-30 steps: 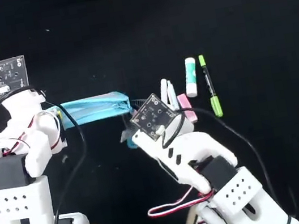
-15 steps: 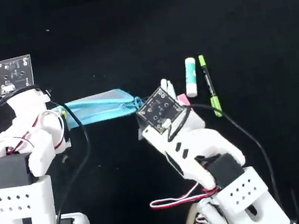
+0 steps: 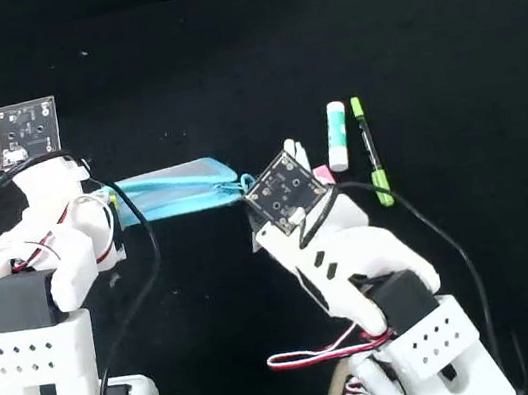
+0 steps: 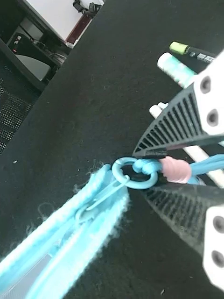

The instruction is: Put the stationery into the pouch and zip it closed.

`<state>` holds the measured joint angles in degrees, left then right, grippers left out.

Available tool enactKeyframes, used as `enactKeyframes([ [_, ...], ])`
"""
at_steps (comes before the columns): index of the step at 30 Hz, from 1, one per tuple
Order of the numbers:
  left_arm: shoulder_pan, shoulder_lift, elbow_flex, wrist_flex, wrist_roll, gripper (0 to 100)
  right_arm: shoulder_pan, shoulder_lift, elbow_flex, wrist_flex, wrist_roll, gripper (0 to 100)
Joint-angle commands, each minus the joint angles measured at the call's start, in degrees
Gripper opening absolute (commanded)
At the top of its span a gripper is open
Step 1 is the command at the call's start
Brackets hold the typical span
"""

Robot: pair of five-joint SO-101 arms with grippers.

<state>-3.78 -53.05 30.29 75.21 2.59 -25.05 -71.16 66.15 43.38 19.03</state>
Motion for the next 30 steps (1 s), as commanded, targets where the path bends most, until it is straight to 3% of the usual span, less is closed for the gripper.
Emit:
enactKeyframes([
  [1,-0.31,-0.62,-0.31,0.26,-0.18,3,4.57,-0.4,-2.77,2.81,0.18,1.1],
  [7,-0.22,-0.09,-0.31,0.26,-0.18,3,3.52,-0.4,-3.38,4.4,-2.99,2.0],
  [13,-0.22,-0.18,0.66,-0.09,-0.18,3,3.52,-0.4,-10.77,11.78,-9.32,22.1],
  [21,-0.22,-0.44,0.92,-0.09,-0.18,3,6.77,1.8,-36.26,27.69,-9.93,13.6],
  [30,-0.22,-0.62,1.19,0.0,-0.18,3,23.56,20.35,-41.63,31.82,-16.26,13.5],
])
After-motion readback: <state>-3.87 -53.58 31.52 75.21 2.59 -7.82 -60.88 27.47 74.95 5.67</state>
